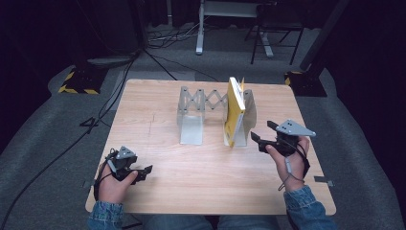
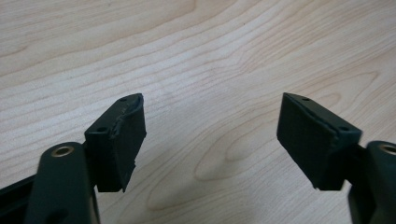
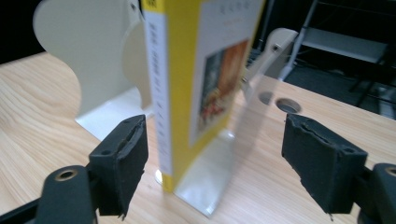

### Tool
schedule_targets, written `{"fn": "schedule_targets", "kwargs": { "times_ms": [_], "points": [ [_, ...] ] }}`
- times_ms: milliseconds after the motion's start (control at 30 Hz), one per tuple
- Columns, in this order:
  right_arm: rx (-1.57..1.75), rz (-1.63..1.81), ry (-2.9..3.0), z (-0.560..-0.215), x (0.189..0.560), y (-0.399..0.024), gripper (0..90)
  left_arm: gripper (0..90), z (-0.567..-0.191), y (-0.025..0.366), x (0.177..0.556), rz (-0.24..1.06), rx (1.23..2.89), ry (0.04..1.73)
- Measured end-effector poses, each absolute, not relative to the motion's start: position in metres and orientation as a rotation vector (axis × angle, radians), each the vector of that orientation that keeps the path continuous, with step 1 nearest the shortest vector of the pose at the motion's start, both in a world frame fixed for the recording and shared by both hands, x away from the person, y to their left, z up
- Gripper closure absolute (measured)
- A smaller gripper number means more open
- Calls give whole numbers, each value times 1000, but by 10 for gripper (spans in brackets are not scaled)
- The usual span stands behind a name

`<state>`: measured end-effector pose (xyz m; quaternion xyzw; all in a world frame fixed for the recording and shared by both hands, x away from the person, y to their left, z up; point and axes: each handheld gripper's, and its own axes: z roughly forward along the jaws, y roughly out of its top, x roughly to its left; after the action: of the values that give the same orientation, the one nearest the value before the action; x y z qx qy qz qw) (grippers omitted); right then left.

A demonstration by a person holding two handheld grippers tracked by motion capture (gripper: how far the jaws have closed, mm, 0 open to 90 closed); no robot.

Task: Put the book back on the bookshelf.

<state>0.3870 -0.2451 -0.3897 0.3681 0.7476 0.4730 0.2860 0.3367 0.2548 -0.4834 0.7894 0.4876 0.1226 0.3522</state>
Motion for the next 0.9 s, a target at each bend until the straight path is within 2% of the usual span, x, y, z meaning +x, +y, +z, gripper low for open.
{"fn": "schedule_targets", "kwargs": {
  "times_ms": [400,767,900],
  "points": [
    [1045,1152,2090,-401,378,-290,160,213,-492,263,342,342,2072,1312],
    [1174,1139,2123,-432,386,-326,159,197,-498,267,346,389,2084,1293],
    [1206,1071,2149,-457,394,-341,159,185,-500,267,346,427,2095,1280]
  ]
}}
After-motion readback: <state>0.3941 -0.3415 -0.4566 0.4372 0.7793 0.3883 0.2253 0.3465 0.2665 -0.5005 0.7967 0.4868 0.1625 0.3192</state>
